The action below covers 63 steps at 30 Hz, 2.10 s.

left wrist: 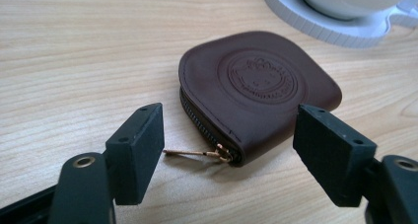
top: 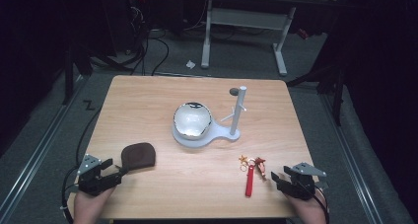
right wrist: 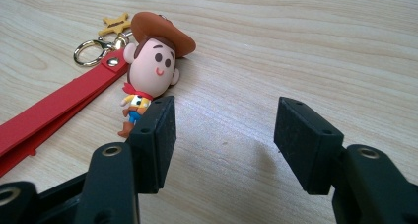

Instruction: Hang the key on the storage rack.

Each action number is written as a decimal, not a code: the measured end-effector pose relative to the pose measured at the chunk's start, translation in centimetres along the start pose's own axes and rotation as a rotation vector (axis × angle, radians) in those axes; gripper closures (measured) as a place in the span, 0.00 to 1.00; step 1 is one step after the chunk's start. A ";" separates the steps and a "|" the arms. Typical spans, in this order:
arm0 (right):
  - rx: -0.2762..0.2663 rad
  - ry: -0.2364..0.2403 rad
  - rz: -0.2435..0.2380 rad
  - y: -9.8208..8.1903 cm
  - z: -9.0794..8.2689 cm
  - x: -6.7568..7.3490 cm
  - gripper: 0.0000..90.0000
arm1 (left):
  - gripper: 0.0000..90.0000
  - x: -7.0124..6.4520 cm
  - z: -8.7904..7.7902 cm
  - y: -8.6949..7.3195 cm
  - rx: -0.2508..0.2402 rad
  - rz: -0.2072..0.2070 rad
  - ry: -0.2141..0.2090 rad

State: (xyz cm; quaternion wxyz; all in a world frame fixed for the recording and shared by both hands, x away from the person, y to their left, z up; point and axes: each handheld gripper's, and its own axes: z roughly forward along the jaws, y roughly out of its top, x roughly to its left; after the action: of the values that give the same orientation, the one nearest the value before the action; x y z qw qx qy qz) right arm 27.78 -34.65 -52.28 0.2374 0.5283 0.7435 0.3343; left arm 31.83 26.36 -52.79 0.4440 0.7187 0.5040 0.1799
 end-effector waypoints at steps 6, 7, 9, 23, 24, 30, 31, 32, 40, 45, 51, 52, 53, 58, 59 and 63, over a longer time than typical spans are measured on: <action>-0.015 -0.007 -0.012 0.1 -0.2 0.2 0.47 | 0.30 0.2 0.1 -0.2 -0.001 0.003 0.005; -0.020 -0.008 -0.021 0.1 -0.2 0.2 0.48 | 0.30 0.1 0.1 -0.2 -0.002 0.008 0.007; -0.023 -0.006 -0.025 0.1 -0.2 0.3 0.49 | 0.29 0.1 0.1 -0.2 -0.002 0.009 0.008; -0.037 0.005 -0.029 0.0 0.1 0.4 0.48 | 0.27 -0.5 0.3 -0.1 -0.012 0.035 -0.003; -0.037 0.008 -0.031 0.0 0.1 0.4 0.48 | 0.27 -0.5 0.3 -0.1 -0.014 0.039 -0.002; -0.003 0.008 -0.025 0.2 0.3 0.6 0.46 | 0.27 -0.7 0.3 0.0 -0.015 0.060 0.007; 0.009 0.004 -0.017 0.2 0.4 0.6 0.46 | 0.26 -0.7 0.3 0.0 -0.013 0.062 0.004; 0.010 -0.003 -0.034 0.3 0.5 0.5 0.46 | 0.26 -0.7 0.3 0.0 -0.013 0.067 0.006; 0.046 -0.009 -0.029 0.9 0.7 0.6 0.44 | 0.27 -0.6 0.4 0.0 -0.009 0.081 -0.002; 0.066 0.011 -0.029 1.3 0.5 0.6 0.44 | 0.27 -0.4 0.5 0.1 -0.014 0.066 -0.011; 0.095 0.010 -0.042 2.1 0.3 0.7 0.41 | 0.27 -0.4 0.4 0.1 -0.016 0.067 -0.013; 0.095 0.010 -0.042 2.1 0.3 0.7 0.41 | 0.27 -0.4 0.3 0.1 -0.016 0.065 -0.014; 0.103 0.019 -0.034 2.3 0.2 0.8 0.41 | 0.27 -0.4 0.3 0.1 -0.015 0.064 -0.016; 0.138 0.047 -0.051 2.6 0.1 0.9 0.45 | 0.27 -0.3 0.5 0.1 -0.010 0.062 -0.024; 0.145 0.050 -0.063 2.6 0.1 1.0 0.46 | 0.27 -0.3 0.5 0.1 -0.010 0.062 -0.024; 0.177 0.055 -0.077 2.8 0.0 1.3 0.46 | 0.27 -0.3 0.6 0.1 -0.006 0.063 -0.032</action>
State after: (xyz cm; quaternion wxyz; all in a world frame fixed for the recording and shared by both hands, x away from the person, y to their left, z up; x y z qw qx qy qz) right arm 29.11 -32.80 -50.14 0.1820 0.5088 0.7961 0.2725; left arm 32.15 25.84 -52.99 0.4482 0.7356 0.4736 0.1838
